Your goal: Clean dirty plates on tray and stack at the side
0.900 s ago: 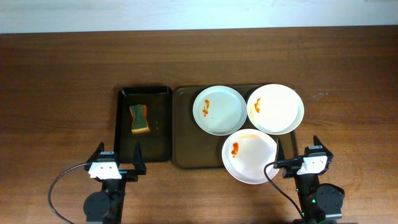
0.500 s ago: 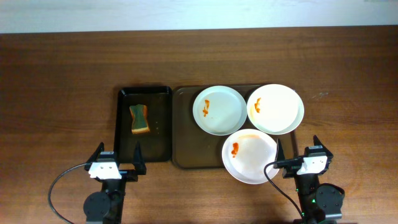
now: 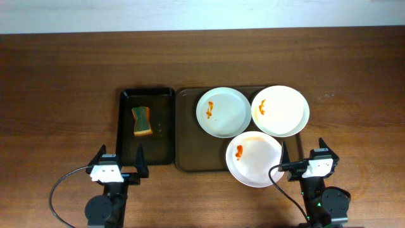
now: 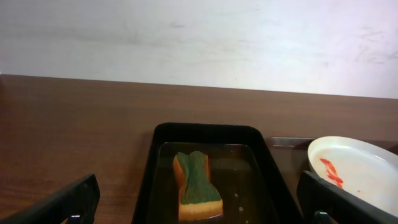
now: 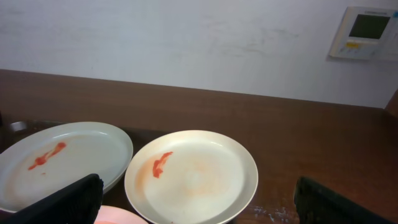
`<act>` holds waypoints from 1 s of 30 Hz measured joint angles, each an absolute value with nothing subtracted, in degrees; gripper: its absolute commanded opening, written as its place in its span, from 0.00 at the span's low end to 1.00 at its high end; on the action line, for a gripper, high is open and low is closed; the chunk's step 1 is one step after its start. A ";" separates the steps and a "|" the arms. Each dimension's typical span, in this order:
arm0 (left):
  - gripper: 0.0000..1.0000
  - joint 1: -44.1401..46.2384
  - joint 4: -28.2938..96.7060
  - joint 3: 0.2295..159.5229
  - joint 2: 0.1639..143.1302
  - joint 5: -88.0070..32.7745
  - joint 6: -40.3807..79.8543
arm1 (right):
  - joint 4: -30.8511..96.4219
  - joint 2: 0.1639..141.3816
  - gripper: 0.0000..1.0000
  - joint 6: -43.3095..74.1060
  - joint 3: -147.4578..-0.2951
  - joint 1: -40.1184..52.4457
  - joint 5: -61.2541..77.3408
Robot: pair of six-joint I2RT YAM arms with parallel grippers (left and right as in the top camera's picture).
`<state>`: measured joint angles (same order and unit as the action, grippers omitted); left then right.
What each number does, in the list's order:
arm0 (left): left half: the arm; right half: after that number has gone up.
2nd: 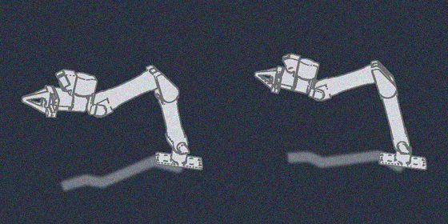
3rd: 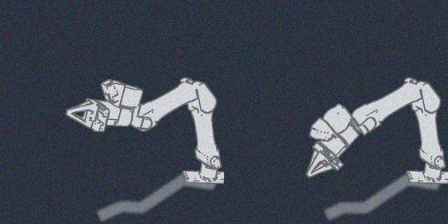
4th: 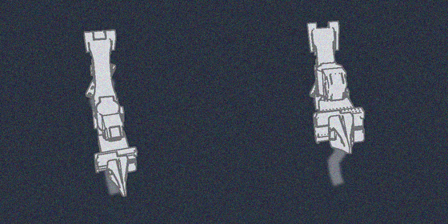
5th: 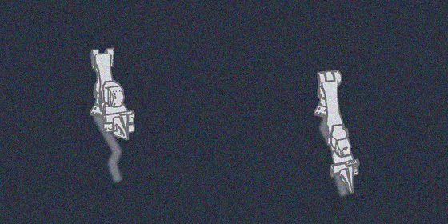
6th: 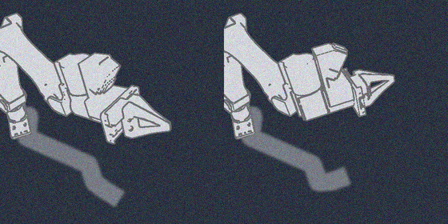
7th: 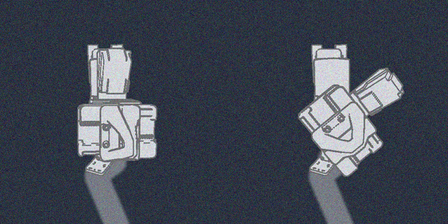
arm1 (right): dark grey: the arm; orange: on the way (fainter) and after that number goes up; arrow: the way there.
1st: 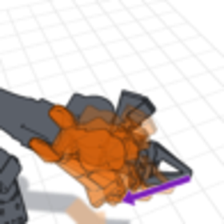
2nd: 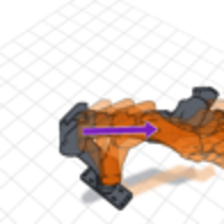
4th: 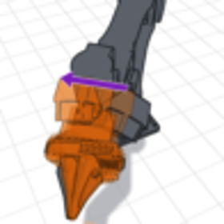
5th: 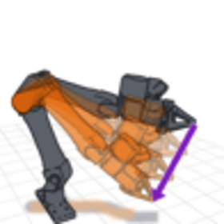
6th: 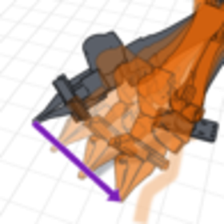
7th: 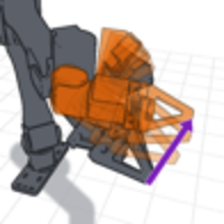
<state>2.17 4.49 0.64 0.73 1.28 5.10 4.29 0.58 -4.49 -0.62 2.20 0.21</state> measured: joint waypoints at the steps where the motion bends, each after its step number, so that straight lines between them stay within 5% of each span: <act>1: 1.00 2.17 4.51 0.64 0.73 1.28 5.10 | 4.29 0.58 0.98 -4.51 -0.62 2.20 0.19; 25: 1.00 2.17 3.90 0.64 0.73 -1.48 5.10 | 4.29 0.58 0.98 -4.47 -0.62 2.20 0.21; 30: 1.00 2.17 20.67 12.36 4.34 -2.59 4.64 | 4.29 0.58 0.98 -4.49 -0.62 2.20 0.21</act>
<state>2.17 20.67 12.36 4.34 -2.59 4.64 4.29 0.58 -4.49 -0.62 2.20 0.21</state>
